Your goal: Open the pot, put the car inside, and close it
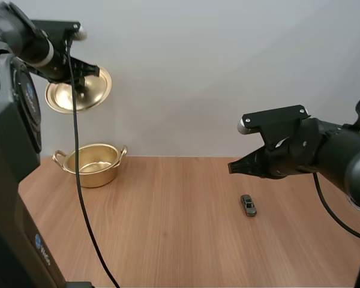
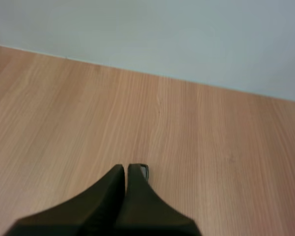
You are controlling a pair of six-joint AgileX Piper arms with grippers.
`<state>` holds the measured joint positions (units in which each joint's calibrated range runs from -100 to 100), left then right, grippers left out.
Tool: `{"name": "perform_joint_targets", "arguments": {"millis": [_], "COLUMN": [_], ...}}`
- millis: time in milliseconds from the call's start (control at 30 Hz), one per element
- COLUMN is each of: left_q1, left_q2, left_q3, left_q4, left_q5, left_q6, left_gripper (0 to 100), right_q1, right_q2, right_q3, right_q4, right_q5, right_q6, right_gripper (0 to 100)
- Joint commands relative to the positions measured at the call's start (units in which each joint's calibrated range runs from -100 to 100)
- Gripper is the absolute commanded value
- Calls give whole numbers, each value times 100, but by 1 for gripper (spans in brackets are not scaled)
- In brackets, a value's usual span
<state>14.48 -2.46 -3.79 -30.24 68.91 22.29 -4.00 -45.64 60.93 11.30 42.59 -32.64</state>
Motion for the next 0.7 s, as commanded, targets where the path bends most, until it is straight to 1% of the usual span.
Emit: {"name": "perform_joint_targets", "arguments": {"millis": [0,33,67,100,133,200,333,400,467,533,667], "left_q1": [138,171,219,259,293,350,350,350,350,350,350], "left_q2": [-1308,-1441,-1654,-1847,-2028,-2345,-2785,-2936,-3058,-3138,-3248], "left_q3": [-9,-9,-9,-9,-9,-9,-9,-9,-9,-9,-9], "left_q4": [-632,-724,-792,-823,-828,-828,-815,-826,-826,-826,-826], "left_q5": [-6,-6,-6,-6,14,138,338,397,415,415,527], "left_q6": [141,202,259,321,322,419,510,510,510,510,510], "left_gripper": [0,0,0,0,0,0,0,0,0,0,0], "right_q1": [0,0,0,0,0,0,0,0,0,0,0], "right_q2": [852,944,1052,1146,1228,1379,1671,1797,1899,1984,2098], "right_q3": [-120,-153,-174,-206,-240,-286,-484,-562,-594,-594,-594], "right_q4": [2,2,2,2,2,2,2,-42,-45,-45,-45], "right_q5": [-231,-323,-438,-519,-554,-554,-412,-374,-402,-437,-454], "right_q6": [0,0,9,22,22,22,48,123,125,125,125], "right_gripper": [47,55,65,71,74,75,75,78,85,88,90]}}
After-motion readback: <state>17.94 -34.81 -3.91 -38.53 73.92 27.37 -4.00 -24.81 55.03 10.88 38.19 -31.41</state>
